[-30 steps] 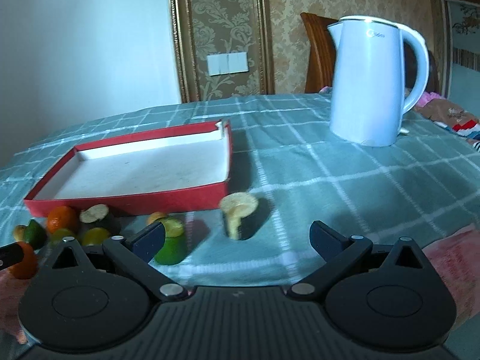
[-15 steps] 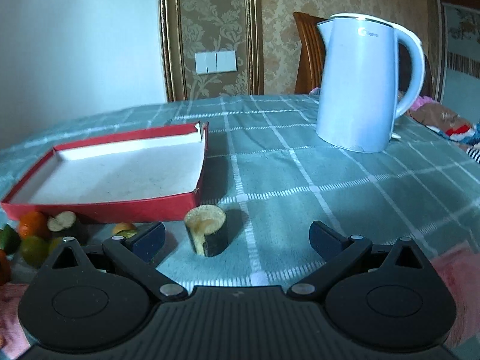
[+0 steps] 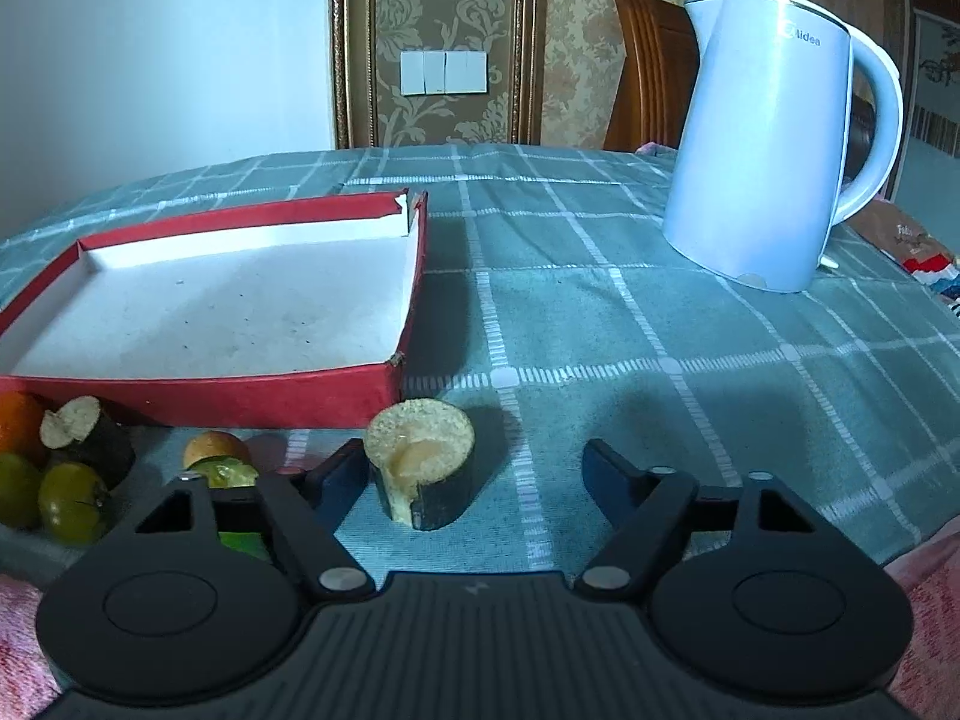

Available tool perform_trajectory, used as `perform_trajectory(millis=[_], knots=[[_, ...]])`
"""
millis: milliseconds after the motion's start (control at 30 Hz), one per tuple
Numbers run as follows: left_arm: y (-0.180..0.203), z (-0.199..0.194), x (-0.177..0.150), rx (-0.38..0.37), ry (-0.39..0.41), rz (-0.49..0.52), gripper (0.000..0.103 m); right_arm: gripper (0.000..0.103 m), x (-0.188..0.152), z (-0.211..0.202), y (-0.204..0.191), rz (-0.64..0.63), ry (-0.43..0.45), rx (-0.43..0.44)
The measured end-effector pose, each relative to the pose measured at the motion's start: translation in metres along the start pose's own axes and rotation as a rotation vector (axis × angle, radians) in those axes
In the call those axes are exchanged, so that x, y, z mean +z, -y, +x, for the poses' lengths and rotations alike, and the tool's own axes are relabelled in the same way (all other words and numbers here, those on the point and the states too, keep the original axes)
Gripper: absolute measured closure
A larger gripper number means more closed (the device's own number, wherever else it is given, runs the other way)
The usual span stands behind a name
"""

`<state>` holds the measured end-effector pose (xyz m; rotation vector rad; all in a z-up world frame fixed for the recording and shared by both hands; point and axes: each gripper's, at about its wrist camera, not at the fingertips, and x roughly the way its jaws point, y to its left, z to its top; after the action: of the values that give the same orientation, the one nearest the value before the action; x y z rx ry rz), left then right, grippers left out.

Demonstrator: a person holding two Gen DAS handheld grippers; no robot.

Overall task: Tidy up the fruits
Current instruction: 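Close the right gripper on the cut eggplant slice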

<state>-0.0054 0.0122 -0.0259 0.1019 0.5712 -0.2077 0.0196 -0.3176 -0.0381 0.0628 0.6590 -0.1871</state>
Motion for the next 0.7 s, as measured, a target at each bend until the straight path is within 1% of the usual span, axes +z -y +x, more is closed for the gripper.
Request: perform_trajectory(millis=[33, 100, 233, 300, 700], knots=[[0.0004, -0.0003, -0.0001, 0.000, 0.000, 0.001, 0.000, 0.039, -0.0001, -0.0002, -0.0001, 0.002, 0.001, 0.009], [0.0009, -0.0003, -0.0006, 0.004, 0.002, 0.005, 0.000, 0.044, 0.0006, -0.0003, -0.0012, -0.003, 0.002, 0.017], [0.0015, -0.0013, -0.0015, 0.006, 0.002, 0.004, 0.000, 0.062, 0.0009, -0.0004, -0.0038, -0.008, 0.011, 0.038], [0.0015, -0.0018, -0.0023, 0.008, 0.000, 0.002, 0.000, 0.068, 0.0007, -0.0006, -0.0055, -0.014, 0.015, 0.051], [-0.0004, -0.0078, -0.0030, 0.006, 0.009, -0.003, 0.000, 0.070, -0.0028, -0.0020, -0.0079, -0.018, 0.037, 0.043]])
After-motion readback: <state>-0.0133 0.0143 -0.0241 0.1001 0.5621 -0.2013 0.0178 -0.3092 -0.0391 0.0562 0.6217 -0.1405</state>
